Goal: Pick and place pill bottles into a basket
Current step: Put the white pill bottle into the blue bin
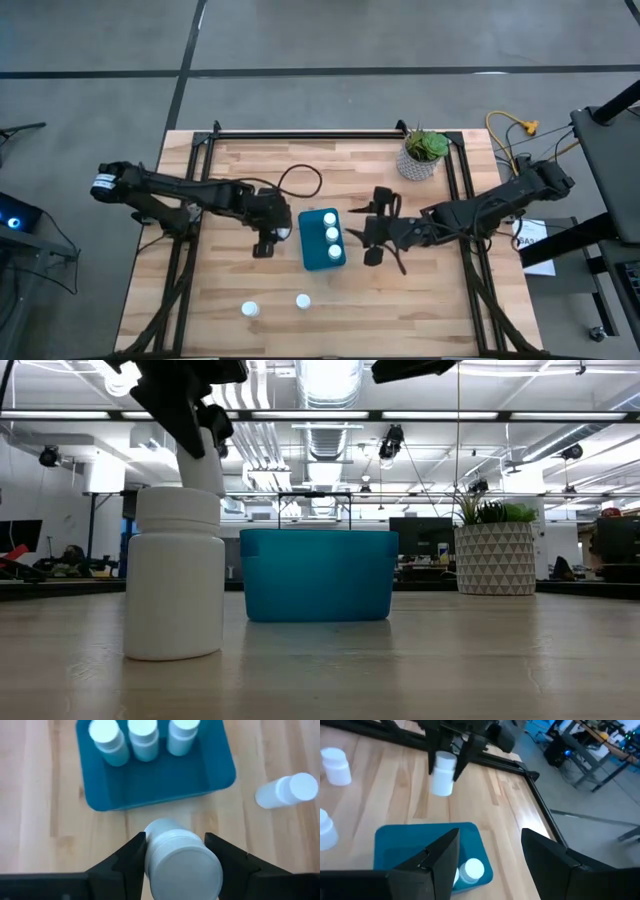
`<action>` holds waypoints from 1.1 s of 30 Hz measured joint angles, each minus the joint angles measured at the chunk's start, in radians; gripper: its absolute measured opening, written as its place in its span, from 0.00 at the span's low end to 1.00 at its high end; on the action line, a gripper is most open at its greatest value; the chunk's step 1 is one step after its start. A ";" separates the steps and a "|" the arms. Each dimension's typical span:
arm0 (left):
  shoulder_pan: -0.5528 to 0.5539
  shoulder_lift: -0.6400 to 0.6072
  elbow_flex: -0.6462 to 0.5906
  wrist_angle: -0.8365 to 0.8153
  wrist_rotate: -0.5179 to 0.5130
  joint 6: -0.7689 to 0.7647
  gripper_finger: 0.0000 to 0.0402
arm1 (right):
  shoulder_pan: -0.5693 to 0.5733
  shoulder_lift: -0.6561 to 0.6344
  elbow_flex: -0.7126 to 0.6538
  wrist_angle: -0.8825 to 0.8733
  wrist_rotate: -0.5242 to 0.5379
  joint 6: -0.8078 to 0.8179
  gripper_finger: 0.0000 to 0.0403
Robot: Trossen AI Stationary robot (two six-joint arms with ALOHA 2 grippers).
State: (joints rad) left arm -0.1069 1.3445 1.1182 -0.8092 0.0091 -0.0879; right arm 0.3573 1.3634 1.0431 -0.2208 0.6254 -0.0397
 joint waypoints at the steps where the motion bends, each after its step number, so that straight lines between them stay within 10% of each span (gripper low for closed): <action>1: 0.007 0.006 0.008 -0.006 0.001 0.000 0.41 | 0.000 -0.009 0.000 -0.010 0.000 0.014 0.51; 33: 0.127 0.357 0.267 -0.039 -0.011 0.227 0.41 | 0.012 -0.081 -0.037 -0.045 0.006 0.061 0.51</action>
State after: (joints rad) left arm 0.0206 1.7016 1.3849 -0.8486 -0.0019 0.1387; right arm 0.3691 1.2819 1.0058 -0.2661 0.6315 0.0213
